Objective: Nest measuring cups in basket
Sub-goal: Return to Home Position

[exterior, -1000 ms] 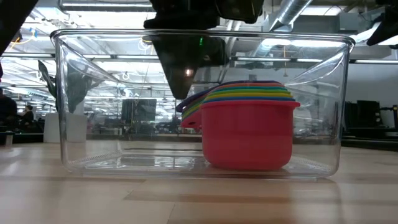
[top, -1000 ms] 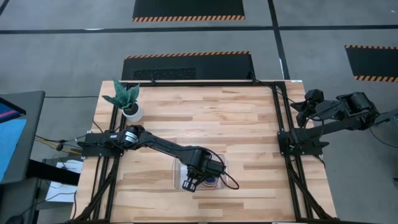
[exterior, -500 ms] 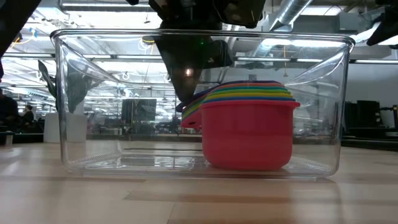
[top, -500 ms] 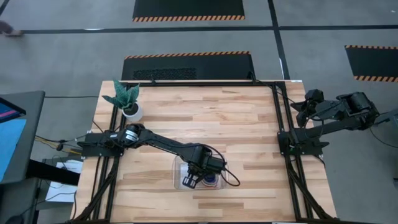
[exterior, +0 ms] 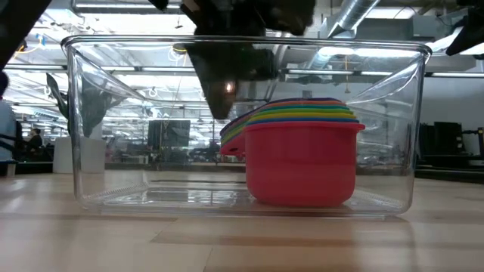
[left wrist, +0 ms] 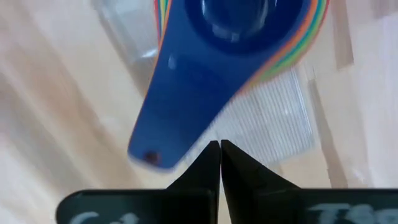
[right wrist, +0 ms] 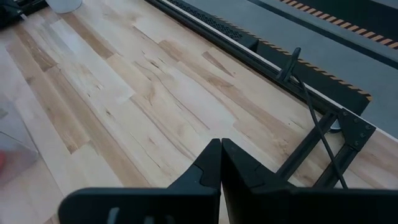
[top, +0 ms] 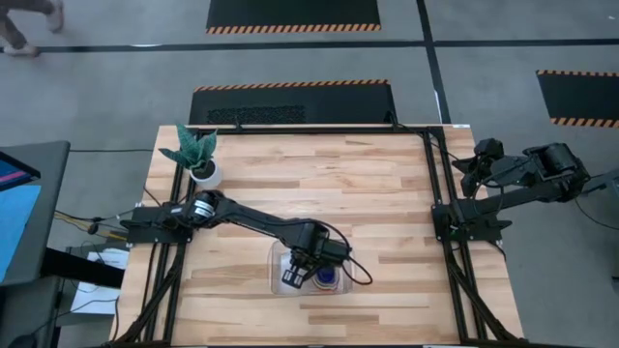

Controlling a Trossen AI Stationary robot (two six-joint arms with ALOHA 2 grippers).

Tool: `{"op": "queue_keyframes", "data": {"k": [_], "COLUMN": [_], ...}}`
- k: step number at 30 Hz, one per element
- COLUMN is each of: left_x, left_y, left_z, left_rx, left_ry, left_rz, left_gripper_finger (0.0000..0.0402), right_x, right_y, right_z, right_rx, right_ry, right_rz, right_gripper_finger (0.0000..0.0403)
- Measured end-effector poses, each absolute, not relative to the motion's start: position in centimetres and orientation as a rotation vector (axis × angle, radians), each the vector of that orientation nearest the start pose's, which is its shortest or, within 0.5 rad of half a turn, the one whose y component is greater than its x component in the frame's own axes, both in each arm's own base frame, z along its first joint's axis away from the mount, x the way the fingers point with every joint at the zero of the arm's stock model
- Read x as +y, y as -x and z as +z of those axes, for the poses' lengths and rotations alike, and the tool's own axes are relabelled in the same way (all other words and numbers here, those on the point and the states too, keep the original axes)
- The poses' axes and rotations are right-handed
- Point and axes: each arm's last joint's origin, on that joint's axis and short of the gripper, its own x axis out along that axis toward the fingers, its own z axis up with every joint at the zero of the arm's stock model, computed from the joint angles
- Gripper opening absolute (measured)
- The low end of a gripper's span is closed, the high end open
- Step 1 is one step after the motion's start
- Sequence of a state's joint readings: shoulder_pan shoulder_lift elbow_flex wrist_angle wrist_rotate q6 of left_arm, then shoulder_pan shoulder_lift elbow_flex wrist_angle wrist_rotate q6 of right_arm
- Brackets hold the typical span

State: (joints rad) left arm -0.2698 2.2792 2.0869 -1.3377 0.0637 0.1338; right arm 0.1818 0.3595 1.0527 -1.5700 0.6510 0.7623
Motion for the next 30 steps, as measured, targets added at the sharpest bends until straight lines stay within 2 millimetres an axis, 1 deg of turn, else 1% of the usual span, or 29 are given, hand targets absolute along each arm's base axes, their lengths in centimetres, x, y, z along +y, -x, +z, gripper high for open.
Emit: {"op": "queue_keyframes", "data": {"k": [2, 4, 9, 12, 14, 16, 17, 18, 20, 21, 23, 25, 27, 29, 30], "left_x": [-11.9, -11.6, -11.0, -10.9, -11.0, -11.4, -11.7, -12.0, -12.7, -12.9, -13.0, -12.7, -12.1, -11.2, -10.7], "left_y": [-42.6, -41.7, -39.7, -39.5, -39.2, -38.9, -38.7, -38.5, -37.7, -37.2, -35.8, -33.5, -30.1, -26.3, -24.6], "left_z": [22.7, 23.8, 25.7, 26.6, 27.1, 27.5, 27.8, 28.1, 29.2, 29.9, 31.4, 32.9, 34.4, 35.8, 36.0], "left_rx": [1.529, 1.567, 1.678, 1.640, 1.642, 1.643, 1.645, 1.653, 1.648, 1.633, 1.609, 1.566, 1.499, 1.350, 1.263], "left_ry": [-0.272, -0.265, -0.171, -0.140, -0.065, 0.037, 0.080, 0.117, 0.155, 0.165, 0.160, 0.109, 0.058, 0.090, 0.109], "left_rz": [-0.344, -0.284, -0.126, -0.109, -0.083, -0.046, -0.049, -0.094, -0.273, -0.324, -0.296, -0.214, -0.139, -0.086, -0.079], "left_gripper_finger": [0.0000, 0.0000, 0.0000, 0.0000, 0.0000, 0.0000, 0.0000, 0.0000, 0.0000, 0.0000, 0.0000, 0.0000, 0.0000, 0.0000, 0.0000], "right_x": [-2.1, -2.1, -2.0, -2.0, -1.9, -1.9, -1.8, -1.7, -1.5, -1.3, -1.0, -0.7, -0.4, 0.0, 0.2], "right_y": [1.5, 1.5, 1.5, 1.4, 1.2, 0.9, 0.6, 0.3, -0.5, -0.9, -1.4, -1.8, -2.4, -2.8, -3.1], "right_z": [32.9, 32.9, 32.9, 33.0, 33.2, 33.5, 33.8, 34.1, 35.2, 35.8, 37.0, 37.8, 37.9, 37.2, 36.8], "right_rx": [0.588, 0.588, 0.602, 0.576, 0.524, 0.489, 0.473, 0.446, 0.360, 0.311, 0.231, 0.176, 0.137, 0.119, 0.096], "right_ry": [-0.349, -0.349, -0.360, -0.399, -0.473, -0.490, -0.480, -0.470, -0.442, -0.421, -0.348, -0.247, -0.149, -0.091, -0.079], "right_rz": [-0.707, -0.707, -0.686, -0.690, -0.700, -0.681, -0.650, -0.606, -0.514, -0.458, -0.335, -0.221, -0.120, -0.013, 0.035], "right_gripper_finger": [0.0026, 0.0026, 0.0026, 0.0026, 0.0026, 0.0026, 0.0026, 0.0026, 0.0026, 0.0026, 0.0026, 0.0026, 0.0026, 0.0026, 0.0026]}}
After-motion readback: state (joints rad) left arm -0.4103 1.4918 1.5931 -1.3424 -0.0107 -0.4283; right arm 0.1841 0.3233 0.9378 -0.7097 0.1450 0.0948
